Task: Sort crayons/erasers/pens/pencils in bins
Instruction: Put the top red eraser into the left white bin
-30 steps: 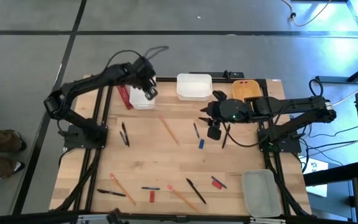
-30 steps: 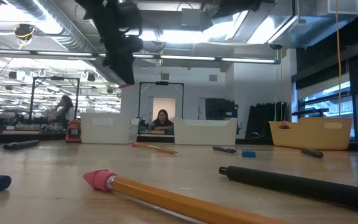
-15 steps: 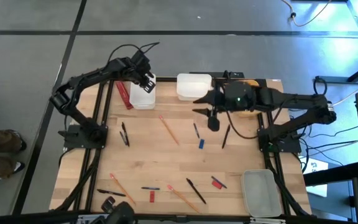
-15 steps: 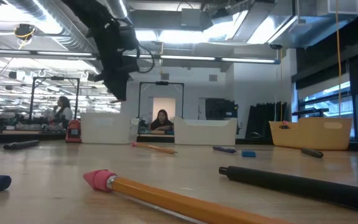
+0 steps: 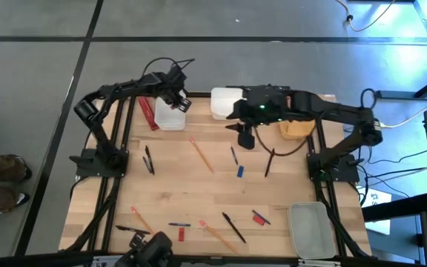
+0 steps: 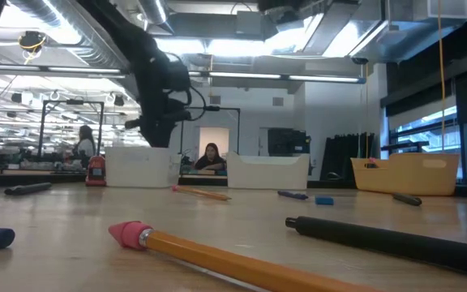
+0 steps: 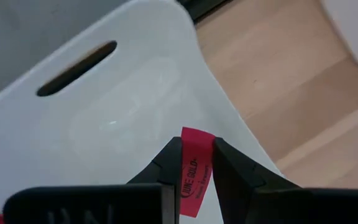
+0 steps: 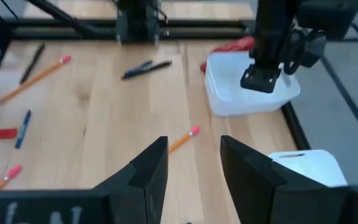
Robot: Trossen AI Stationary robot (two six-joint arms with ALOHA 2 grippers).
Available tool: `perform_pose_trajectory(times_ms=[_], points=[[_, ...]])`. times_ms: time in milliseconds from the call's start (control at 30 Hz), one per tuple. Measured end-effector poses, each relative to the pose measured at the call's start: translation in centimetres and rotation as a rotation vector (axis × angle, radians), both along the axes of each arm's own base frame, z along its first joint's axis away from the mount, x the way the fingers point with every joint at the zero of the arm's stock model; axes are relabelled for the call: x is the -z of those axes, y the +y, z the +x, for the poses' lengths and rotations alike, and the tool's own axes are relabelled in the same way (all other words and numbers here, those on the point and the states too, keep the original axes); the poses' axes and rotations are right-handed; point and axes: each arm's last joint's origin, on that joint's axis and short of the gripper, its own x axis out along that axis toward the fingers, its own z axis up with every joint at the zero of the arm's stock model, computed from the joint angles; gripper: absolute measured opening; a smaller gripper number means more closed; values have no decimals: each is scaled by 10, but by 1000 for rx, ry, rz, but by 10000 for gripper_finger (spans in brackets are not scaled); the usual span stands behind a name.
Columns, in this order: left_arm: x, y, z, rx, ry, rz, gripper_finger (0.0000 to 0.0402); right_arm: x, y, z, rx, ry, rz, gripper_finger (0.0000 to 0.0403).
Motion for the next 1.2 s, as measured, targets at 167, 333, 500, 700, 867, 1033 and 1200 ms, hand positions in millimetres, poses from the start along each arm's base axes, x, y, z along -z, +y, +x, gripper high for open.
perform_pose_trajectory(times_ms=[167, 333, 500, 700, 867, 1033, 1200], points=[[15, 5, 3, -33, 16, -28, 57, 11, -2, 19, -14, 83, -9, 149], [26, 8, 5, -55, 34, -54, 57, 20, -4, 31, -17, 119, -9, 149], [26, 9, 6, -60, 22, -40, 57, 23, -4, 34, -19, 126, -10, 149], [26, 10, 5, -64, 21, -39, 57, 25, -4, 36, -15, 126, -7, 149], [26, 10, 5, -63, 21, -40, 57, 24, -4, 37, -14, 120, -7, 149], [26, 9, 6, -70, -9, -70, 57, 23, -4, 38, -14, 105, -8, 149], [26, 6, 9, -64, -15, -78, 57, 23, -4, 38, -14, 105, -9, 149]])
